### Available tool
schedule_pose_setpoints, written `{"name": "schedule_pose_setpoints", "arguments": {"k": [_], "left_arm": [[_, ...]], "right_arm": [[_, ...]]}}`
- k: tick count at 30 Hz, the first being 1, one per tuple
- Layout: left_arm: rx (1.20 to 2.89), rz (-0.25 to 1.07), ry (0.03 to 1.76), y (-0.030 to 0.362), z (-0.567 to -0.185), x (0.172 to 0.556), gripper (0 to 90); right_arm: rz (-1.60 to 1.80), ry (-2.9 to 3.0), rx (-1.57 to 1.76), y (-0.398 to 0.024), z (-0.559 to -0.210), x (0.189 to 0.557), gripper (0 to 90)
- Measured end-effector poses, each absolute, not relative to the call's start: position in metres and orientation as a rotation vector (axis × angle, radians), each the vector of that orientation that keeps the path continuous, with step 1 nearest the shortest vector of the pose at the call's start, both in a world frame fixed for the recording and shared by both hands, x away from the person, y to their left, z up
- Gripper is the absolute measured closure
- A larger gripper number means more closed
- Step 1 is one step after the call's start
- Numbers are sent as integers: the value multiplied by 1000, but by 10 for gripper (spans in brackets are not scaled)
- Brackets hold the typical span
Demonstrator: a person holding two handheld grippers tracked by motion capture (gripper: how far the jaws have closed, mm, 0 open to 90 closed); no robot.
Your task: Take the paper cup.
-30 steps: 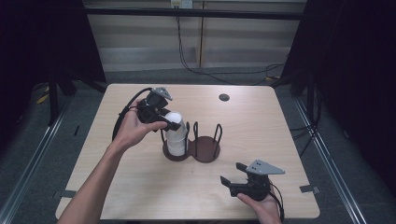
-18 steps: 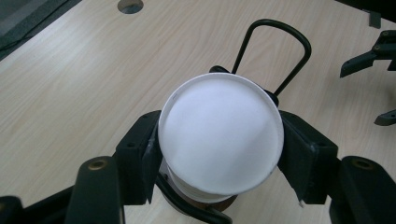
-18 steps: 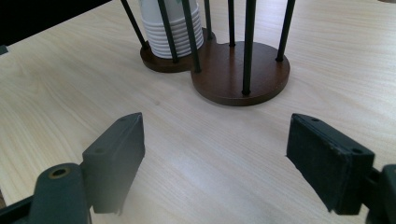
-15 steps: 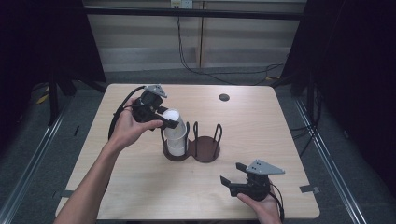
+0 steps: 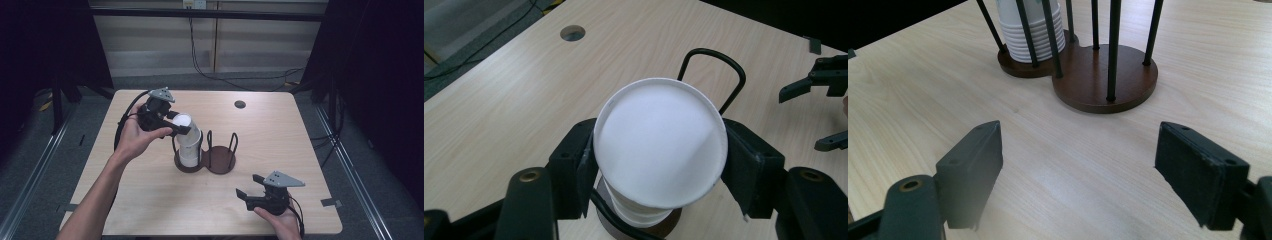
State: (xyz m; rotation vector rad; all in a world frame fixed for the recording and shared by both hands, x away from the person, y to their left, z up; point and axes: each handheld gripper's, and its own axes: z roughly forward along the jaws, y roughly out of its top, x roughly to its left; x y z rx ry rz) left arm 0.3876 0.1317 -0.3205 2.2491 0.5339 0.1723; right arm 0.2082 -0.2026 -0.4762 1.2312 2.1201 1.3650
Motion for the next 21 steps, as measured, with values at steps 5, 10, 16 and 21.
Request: {"name": "schedule_pose_setpoints", "arguments": {"k": [5,10,16,21], "left_arm": [[2222,178,521,132,-314,382,369],[2209,189,504,132,-310,378,368],[2183,153,481,134,-311,372,368],[2164,149,469,136,-312,366,369]], "right_arm": [[1365,2121,1235,-202,-476,209,186],[1362,2123,1236,-202,-476,208,186],[1361,2123,1241,-202,-476,208,185],[1361,2124,1241,-202,-476,209,186]]}}
